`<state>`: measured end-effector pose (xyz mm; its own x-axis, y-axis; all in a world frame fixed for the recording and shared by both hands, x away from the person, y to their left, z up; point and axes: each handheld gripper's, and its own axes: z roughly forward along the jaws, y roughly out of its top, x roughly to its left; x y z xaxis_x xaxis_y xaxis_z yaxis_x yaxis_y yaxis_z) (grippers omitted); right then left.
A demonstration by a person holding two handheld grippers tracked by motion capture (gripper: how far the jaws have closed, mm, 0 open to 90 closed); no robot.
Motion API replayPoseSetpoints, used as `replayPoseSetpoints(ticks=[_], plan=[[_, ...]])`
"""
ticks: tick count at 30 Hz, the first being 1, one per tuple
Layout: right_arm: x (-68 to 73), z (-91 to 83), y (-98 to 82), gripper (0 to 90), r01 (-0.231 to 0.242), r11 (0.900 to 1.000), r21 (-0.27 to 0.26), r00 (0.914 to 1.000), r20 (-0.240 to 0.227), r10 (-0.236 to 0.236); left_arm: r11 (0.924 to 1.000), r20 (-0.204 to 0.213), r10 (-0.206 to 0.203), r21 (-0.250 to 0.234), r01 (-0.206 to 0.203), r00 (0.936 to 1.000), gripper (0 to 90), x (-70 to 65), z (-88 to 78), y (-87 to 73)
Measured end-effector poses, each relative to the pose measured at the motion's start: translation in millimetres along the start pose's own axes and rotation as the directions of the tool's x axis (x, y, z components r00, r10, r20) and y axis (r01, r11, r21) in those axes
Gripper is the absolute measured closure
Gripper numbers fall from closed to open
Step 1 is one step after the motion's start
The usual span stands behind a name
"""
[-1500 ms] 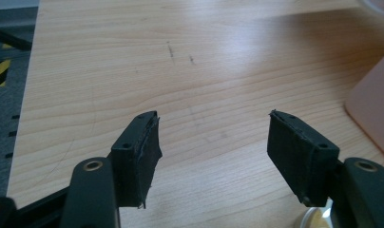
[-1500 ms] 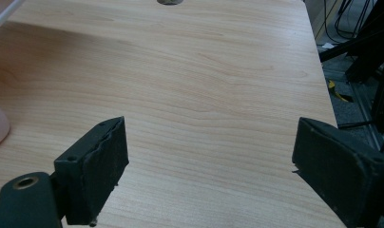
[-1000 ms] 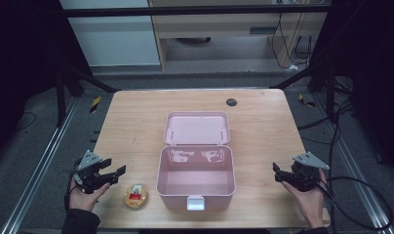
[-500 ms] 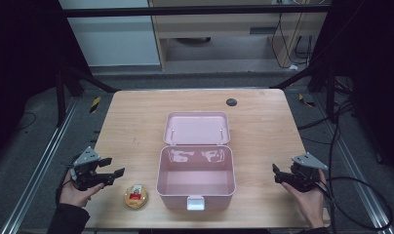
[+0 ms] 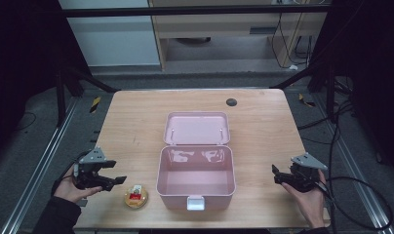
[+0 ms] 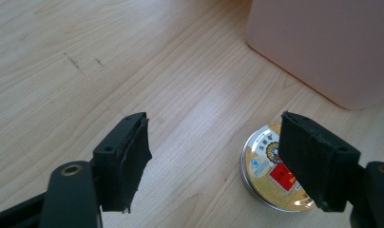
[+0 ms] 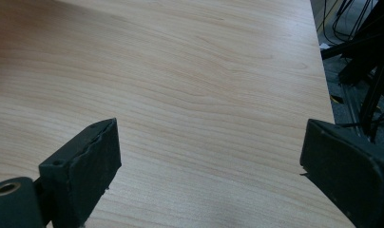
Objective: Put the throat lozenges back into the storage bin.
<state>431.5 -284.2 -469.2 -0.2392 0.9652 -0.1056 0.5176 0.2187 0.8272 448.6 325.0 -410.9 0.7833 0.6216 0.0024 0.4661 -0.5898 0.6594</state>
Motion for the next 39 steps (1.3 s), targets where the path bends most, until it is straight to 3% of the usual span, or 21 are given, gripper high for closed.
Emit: replayPoseSetpoints(ticks=[6, 7, 14, 18, 20, 21, 22, 23, 24, 25, 26, 27, 29, 33, 35, 39], plan=[[0.5, 0.9, -0.9, 5.8, 0.008, 1.0, 0.003, 1.0, -0.001, -0.008, 0.998, 0.023, 0.058, 0.023, -0.058, 0.9981, 23.0, -2.0, -0.6, 8.8], [0.7, 0.8, -0.8, 5.8, 0.006, 1.0, 0.001, 1.0, -0.003, -0.006, 0.9959, 0.029, 0.084, 0.03, -0.085, 0.996, 22.5, -3.6, -0.7, 11.1], [1.3, 0.0, -0.7, 5.4, 0.009, 1.0, 0.003, 0.9999, -0.009, -0.009, 0.9867, 0.066, 0.146, 0.062, -0.15, 0.9871, 19.7, -6.9, -0.4, 16.8], [1.4, 0.6, -0.9, 5.0, 0.014, 1.0, 0.004, 0.9999, -0.01, -0.014, 0.9717, 0.109, 0.209, 0.087, -0.219, 0.9718, 17.9, -12.3, 2.4, 19.0], [1.5, 0.6, -1.0, 5.0, 0.015, 1.0, 0.005, 0.9998, -0.011, -0.015, 0.968, 0.115, 0.22, 0.097, -0.232, 0.9687, 17.3, -13.6, 3.3, 19.1], [1.6, 1.1, -1.1, 4.9, 0.018, 1.0, 0.007, 0.9998, -0.012, -0.018, 0.9601, 0.124, 0.242, 0.112, -0.256, 0.9622, 16.3, -16.3, 5.7, 19.1], [1.6, 1.1, -1.1, 4.9, 0.018, 1.0, 0.007, 0.9998, -0.012, -0.018, 0.9601, 0.124, 0.242, 0.112, -0.256, 0.9622, 15.9, -16.3, 5.7, 19.1], [1.9, 1.5, -1.4, 4.8, 0.021, 1.0, 0.009, 0.9997, -0.013, -0.021, 0.9507, 0.136, 0.263, 0.132, -0.281, 0.9552, 15.2, -18.9, 8.1, 18.9], [1.9, 1.5, -1.4, 4.8, 0.021, 1.0, 0.009, 0.9997, -0.013, -0.021, 0.9507, 0.136, 0.263, 0.132, -0.281, 0.9552, 14.7, -18.9, 8.1, 18.9], [2.1, 1.5, -1.5, 4.8, 0.023, 1.0, 0.01, 0.9997, -0.013, -0.023, 0.9455, 0.138, 0.274, 0.142, -0.293, 0.9518, 14.7, -20.2, 9.4, 18.8], [2.2, 1.6, -1.6, 4.7, 0.026, 1.0, 0.01, 0.9996, -0.014, -0.026, 0.9357, 0.152, 0.291, 0.16, -0.314, 0.9444, 14.1, -22.4, 11.8, 18.5], [2.3, 1.6, -1.7, 4.7, 0.027, 1.0, 0.01, 0.9995, -0.014, -0.027, 0.9357, 0.152, 0.291, 0.16, -0.314, 0.9444, 14.0, -22.4, 11.8, 18.5], [2.3, 1.7, -1.8, 4.7, 0.028, 1.0, 0.01, 0.9995, -0.014, -0.028, 0.9263, 0.158, 0.311, 0.17, -0.336, 0.9372, 13.9, -24.6, 13.6, 18.3], [2.7, 2.7, -2.3, 4.6, 0.032, 0.999, 0.019, 0.9994, -0.017, -0.032, 0.9157, 0.176, 0.332, 0.175, -0.362, 0.9266, 13.3, -28.0, 15.6, 17.3], [3.2, 3.4, -2.8, 4.5, 0.033, 0.999, 0.022, 0.9993, -0.016, -0.033, 0.9053, 0.185, 0.35, 0.185, -0.382, 0.9184, 13.3, -31.2, 17.8, 16.0], [3.9, 4.1, -3.2, 4.4, 0.04, 0.999, 0.025, 0.999, -0.02, -0.04, 0.8984, 0.199, 0.357, 0.195, -0.394, 0.9128, 12.9, -34.8, 20.7, 14.2]])
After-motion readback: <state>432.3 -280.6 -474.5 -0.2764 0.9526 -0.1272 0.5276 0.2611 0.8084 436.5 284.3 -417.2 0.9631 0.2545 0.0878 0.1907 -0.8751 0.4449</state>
